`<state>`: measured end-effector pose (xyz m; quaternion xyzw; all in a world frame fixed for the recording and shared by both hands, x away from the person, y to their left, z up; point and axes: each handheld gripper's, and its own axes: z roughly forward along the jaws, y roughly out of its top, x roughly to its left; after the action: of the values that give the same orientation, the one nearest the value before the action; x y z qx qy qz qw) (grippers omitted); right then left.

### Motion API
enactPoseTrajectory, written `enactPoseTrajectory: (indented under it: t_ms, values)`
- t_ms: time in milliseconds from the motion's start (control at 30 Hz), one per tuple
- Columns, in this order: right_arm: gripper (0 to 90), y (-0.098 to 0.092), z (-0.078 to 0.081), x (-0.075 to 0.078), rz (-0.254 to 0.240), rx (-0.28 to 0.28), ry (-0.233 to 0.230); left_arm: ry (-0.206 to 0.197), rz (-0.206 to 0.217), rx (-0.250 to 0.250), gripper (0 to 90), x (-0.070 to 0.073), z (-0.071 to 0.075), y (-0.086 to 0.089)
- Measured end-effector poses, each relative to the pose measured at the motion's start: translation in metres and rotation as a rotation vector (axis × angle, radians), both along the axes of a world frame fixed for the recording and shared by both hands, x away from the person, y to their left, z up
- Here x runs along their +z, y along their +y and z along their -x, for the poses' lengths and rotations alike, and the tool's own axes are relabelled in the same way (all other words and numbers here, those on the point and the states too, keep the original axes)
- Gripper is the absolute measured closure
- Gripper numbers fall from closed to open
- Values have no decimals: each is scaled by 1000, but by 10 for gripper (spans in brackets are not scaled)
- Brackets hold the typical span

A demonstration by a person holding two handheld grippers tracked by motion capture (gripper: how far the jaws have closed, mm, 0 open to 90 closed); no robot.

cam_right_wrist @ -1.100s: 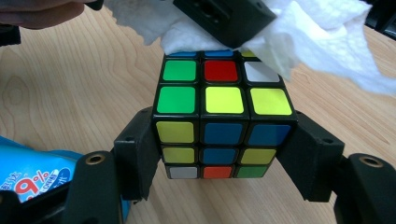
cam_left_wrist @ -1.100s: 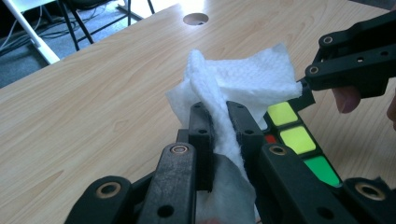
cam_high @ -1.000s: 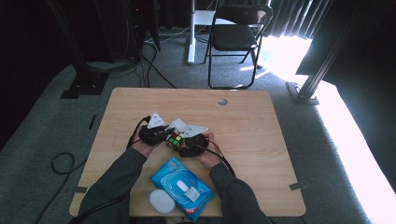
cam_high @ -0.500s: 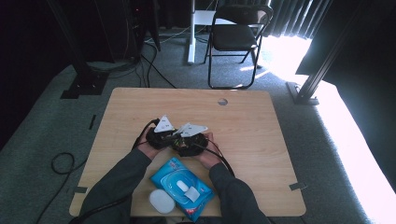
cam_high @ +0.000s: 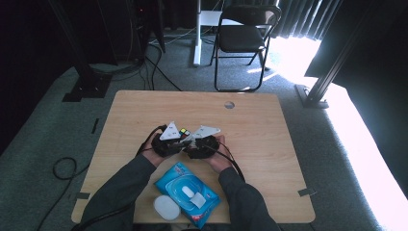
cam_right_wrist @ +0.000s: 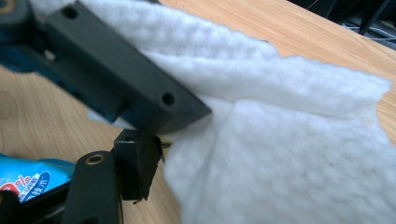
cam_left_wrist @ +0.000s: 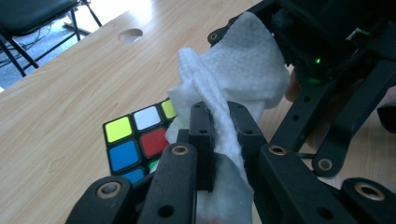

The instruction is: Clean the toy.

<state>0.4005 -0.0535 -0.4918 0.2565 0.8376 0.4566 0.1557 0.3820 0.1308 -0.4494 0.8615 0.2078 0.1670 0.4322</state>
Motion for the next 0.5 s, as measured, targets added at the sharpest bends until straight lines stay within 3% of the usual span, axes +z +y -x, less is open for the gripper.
enactPoseTrajectory:
  t_ms: [300, 500]
  values:
    - [345, 3, 3, 0, 8, 10, -7, -11, -20, 64, 830, 0, -7, 15]
    - [345, 4, 4, 0, 4, 12, -6, -17, -25, 145, 833, -2, -14, 26]
